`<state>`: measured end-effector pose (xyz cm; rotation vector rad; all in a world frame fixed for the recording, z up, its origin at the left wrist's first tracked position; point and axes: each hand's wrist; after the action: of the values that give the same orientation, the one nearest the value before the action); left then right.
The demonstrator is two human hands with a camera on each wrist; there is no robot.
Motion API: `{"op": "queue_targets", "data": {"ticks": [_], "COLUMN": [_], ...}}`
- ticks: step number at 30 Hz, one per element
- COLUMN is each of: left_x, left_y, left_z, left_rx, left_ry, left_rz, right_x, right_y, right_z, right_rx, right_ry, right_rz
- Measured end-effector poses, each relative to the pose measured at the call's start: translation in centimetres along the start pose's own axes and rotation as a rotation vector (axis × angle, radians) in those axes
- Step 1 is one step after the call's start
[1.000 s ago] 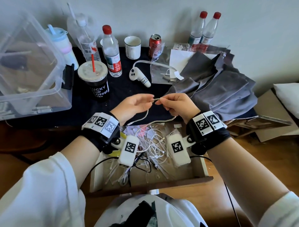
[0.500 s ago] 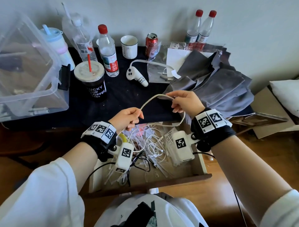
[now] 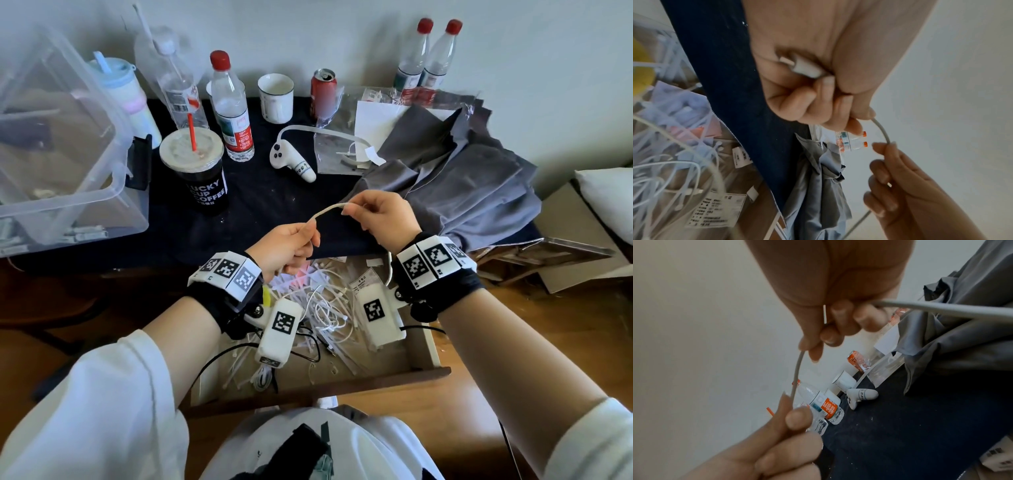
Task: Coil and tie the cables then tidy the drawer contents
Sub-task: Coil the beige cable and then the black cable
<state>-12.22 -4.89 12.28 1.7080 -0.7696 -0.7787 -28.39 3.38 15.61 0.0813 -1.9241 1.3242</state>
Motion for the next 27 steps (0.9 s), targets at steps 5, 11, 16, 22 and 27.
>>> {"op": "queue_targets", "data": {"ticks": [5, 11, 16, 22, 27], "left_x": [-0.7, -0.7, -1.4, -2.9, -2.9], "left_y": [0.6, 0.8, 1.6, 4.5, 5.3], "left_z": [0.0, -0.1, -0.5, -0.5, 0.6], "left_rx": [-0.010, -0.056, 0.025, -0.221, -0.340], "left_ry": [0.040, -0.052, -0.056, -0.043, 0.076], "left_rz": [-0.159, -0.081, -0.073, -0.321, -0.362], "right_x": [-0.1, 0.1, 0.6, -0.8, -2.9], "right_y": [0.1, -0.4, -0.9, 0.4, 0.0], "right_z": [0.2, 0.2, 0.4, 0.4, -1.2], "right_rx": [0.014, 0.042, 0.057, 0.012, 0.035], "right_ry": [0.111, 0.194, 0.291, 0.103, -0.208], "right_rz": [0.053, 0.177, 0.270, -0.010, -0.123]}}
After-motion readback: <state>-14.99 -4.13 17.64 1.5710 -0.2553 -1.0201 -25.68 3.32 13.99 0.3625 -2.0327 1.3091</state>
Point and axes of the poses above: each hand's wrist, its own z-axis towards the middle knuckle, its own x-axis out of the back of the hand, y = z × x, and after that the axes turned 10 degrees about -x, right-handed
